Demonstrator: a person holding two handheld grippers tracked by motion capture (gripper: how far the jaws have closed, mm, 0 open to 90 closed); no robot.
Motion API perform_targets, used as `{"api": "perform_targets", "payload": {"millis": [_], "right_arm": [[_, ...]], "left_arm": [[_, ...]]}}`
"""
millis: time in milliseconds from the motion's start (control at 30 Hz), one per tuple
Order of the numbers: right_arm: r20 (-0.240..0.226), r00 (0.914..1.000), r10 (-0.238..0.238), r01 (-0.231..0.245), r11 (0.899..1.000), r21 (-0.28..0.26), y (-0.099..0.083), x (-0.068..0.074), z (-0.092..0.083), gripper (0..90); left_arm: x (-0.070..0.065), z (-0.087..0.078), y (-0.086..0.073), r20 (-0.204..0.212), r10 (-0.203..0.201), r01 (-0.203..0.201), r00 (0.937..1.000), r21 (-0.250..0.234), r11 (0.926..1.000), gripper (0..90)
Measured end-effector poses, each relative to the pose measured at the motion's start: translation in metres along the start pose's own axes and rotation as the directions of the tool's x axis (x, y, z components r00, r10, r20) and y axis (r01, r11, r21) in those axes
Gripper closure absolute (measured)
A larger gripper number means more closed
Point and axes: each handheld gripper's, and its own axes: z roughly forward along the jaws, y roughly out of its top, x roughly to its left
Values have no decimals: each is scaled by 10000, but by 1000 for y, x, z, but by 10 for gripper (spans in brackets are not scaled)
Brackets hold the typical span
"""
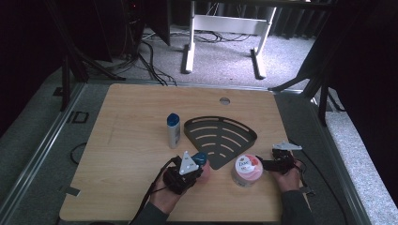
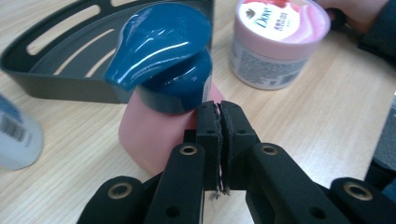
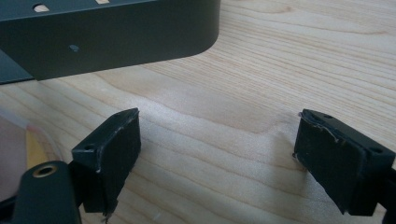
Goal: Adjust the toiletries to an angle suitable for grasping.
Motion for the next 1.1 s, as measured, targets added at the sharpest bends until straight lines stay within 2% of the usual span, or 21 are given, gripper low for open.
{"api": "perform_targets", "payload": {"millis": [233, 267, 467, 667, 800, 1033, 1100], "right_arm": [[2, 10000, -18, 18, 10000, 8, 0, 0, 0, 143], [1, 10000, -18, 18, 10000, 10, 0, 0, 0, 143], [-1, 10000, -12, 12, 10000, 9, 0, 0, 0, 143], [4, 10000, -13, 13, 10000, 7, 0, 0, 0, 143], [2, 10000, -14, 14, 10000, 7, 0, 0, 0, 143], [1, 10000, -21, 21, 10000, 4, 0, 0, 0, 143], [1, 10000, -19, 19, 10000, 3, 0, 0, 0, 143]], "left_arm": [[9, -1, -2, -361, -284, 287, 9989, 91, 9995, 868], [9, -1, -2, -303, -285, 286, 9991, 38, 9996, 868], [-3, 2, 6, 1, 266, -266, 9996, -130, 9996, 868], [-14, 18, 21, 143, 579, -575, 9982, -233, 9981, 893], [-19, 31, 26, 60, 724, -723, 9974, -156, 9973, 896], [-12, 39, 21, -403, 597, -588, 9974, 236, 9980, 897], [-8, 37, 18, -171, 432, -430, 9989, 120, 9990, 898]]}}
